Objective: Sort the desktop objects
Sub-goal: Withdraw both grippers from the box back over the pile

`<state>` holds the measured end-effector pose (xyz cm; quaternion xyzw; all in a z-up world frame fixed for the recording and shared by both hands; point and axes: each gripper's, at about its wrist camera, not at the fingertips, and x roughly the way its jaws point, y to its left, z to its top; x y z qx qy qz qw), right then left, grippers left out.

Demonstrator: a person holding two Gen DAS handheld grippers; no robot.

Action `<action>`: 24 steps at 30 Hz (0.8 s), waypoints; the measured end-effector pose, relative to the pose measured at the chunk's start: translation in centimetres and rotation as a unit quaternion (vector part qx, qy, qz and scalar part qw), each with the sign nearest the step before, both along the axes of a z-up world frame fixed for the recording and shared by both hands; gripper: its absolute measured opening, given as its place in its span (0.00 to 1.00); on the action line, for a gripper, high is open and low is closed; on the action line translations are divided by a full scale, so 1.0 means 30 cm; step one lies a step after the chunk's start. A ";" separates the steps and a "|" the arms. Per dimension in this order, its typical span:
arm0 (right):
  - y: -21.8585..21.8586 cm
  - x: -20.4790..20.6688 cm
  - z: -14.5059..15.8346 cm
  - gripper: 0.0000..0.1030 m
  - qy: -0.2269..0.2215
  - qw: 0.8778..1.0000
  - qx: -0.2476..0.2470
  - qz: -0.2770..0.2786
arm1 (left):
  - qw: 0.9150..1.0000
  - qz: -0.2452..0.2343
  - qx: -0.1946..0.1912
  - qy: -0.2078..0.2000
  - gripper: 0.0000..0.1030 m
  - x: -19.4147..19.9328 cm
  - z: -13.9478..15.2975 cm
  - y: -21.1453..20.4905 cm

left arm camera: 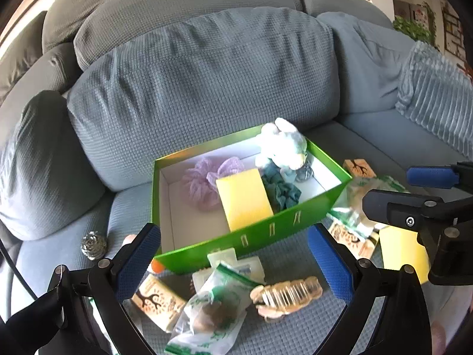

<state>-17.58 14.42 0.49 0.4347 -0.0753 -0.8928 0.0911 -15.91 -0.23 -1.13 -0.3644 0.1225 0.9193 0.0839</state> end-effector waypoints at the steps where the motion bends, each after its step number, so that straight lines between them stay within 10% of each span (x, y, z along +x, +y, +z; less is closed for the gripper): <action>1: -0.006 0.008 -0.002 0.81 0.000 1.000 0.002 0.002 | 1.000 -0.001 0.000 0.001 0.97 0.012 -0.001 0.001; 24: -0.103 0.117 -0.095 0.81 -0.032 0.999 -0.011 0.036 | 0.999 -0.027 0.018 -0.034 0.97 0.171 -0.088 -0.029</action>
